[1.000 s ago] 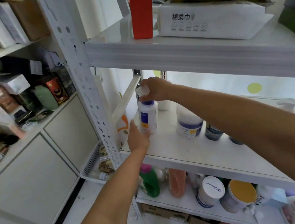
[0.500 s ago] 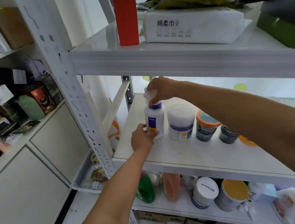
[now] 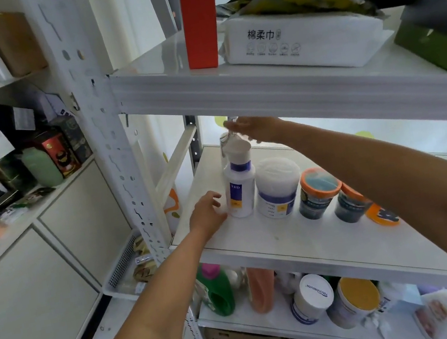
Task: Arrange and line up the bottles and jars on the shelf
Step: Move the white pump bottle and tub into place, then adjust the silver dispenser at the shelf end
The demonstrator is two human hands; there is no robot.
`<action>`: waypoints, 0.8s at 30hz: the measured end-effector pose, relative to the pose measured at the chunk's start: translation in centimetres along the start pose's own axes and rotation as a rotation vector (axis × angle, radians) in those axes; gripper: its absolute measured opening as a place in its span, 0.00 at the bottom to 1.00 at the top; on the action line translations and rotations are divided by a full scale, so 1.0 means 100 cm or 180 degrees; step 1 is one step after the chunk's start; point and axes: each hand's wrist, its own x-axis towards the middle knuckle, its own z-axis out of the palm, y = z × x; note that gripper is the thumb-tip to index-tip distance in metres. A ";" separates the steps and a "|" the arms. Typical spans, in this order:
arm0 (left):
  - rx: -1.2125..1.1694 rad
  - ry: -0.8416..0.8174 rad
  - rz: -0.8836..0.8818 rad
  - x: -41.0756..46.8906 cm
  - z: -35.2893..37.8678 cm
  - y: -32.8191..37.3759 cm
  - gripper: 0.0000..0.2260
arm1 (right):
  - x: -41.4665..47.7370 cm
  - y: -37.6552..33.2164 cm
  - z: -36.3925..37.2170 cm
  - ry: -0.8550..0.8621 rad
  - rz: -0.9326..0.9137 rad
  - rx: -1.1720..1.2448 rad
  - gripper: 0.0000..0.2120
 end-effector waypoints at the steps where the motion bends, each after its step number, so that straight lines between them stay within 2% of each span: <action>1: -0.0060 0.0081 -0.0013 0.004 0.000 -0.003 0.20 | 0.006 0.003 0.000 0.0158 0.0021 0.0122 0.21; 3: -0.0171 0.0290 -0.0033 0.012 0.003 -0.006 0.19 | 0.014 0.006 -0.001 0.0244 0.0146 0.0180 0.19; 5: -0.0215 0.0454 -0.0045 0.023 0.007 -0.011 0.20 | 0.029 0.011 0.005 0.0214 0.0420 0.0012 0.24; 8: -0.0219 0.0526 -0.0041 0.038 0.011 -0.015 0.23 | 0.053 0.012 0.014 -0.0210 0.0322 -0.0346 0.30; 10: -0.0209 0.0479 0.0001 0.049 0.011 -0.015 0.27 | 0.068 0.015 0.022 -0.0431 0.0318 -0.0391 0.31; 12: -0.0249 0.0382 0.0038 0.058 0.009 -0.011 0.30 | 0.079 0.018 0.031 -0.0315 0.0264 -0.0537 0.30; 14: -0.0407 0.0303 0.0051 0.066 0.009 -0.008 0.32 | 0.089 0.024 0.038 0.0020 0.0097 -0.0760 0.31; 17: -0.0455 0.0323 0.0104 0.075 0.011 -0.004 0.31 | 0.094 0.029 0.040 0.0338 -0.0054 -0.0807 0.27; 21: -0.0514 0.0373 0.0081 0.087 0.014 -0.001 0.30 | 0.099 0.033 0.038 0.0348 -0.0252 -0.1015 0.17; 24: -0.0537 0.0438 0.0062 0.095 0.015 0.003 0.31 | 0.101 0.030 0.035 0.0346 -0.0284 -0.0655 0.15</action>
